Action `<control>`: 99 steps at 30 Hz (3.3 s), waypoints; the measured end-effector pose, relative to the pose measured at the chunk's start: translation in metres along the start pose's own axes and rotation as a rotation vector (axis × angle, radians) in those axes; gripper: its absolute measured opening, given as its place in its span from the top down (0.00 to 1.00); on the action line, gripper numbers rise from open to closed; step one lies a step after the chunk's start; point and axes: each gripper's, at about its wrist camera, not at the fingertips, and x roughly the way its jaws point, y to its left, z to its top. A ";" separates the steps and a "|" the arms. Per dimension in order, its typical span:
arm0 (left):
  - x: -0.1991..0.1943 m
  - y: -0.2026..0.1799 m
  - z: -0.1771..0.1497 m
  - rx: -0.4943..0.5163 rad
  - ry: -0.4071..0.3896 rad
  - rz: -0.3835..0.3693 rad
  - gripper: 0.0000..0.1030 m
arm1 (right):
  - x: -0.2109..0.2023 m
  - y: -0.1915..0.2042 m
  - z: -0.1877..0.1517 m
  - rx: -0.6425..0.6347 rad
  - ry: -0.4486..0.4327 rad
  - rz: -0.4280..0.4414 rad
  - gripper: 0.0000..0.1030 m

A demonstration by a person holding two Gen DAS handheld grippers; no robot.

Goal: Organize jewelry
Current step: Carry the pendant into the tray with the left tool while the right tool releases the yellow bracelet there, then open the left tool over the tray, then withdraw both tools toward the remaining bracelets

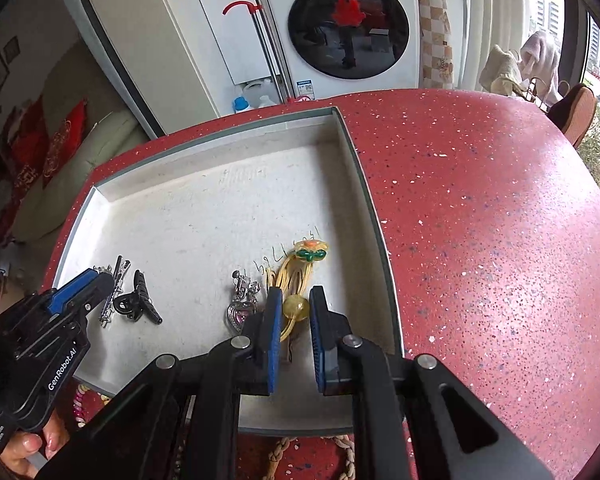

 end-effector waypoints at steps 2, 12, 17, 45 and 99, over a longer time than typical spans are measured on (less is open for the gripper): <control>-0.002 0.001 -0.001 -0.009 -0.001 0.004 0.65 | -0.004 -0.002 0.000 0.012 -0.005 0.009 0.74; -0.019 0.003 0.001 -0.012 -0.031 0.012 0.65 | -0.037 0.005 -0.001 0.025 -0.081 0.059 0.44; -0.027 0.005 -0.002 -0.020 -0.030 0.011 0.65 | -0.049 0.008 -0.005 0.028 -0.106 0.060 0.39; -0.089 0.013 -0.026 -0.031 -0.099 -0.001 0.00 | -0.094 0.005 -0.039 0.044 -0.147 0.085 0.31; -0.060 0.059 -0.100 -0.200 0.117 0.002 0.00 | -0.068 -0.028 -0.098 0.055 0.018 -0.062 0.03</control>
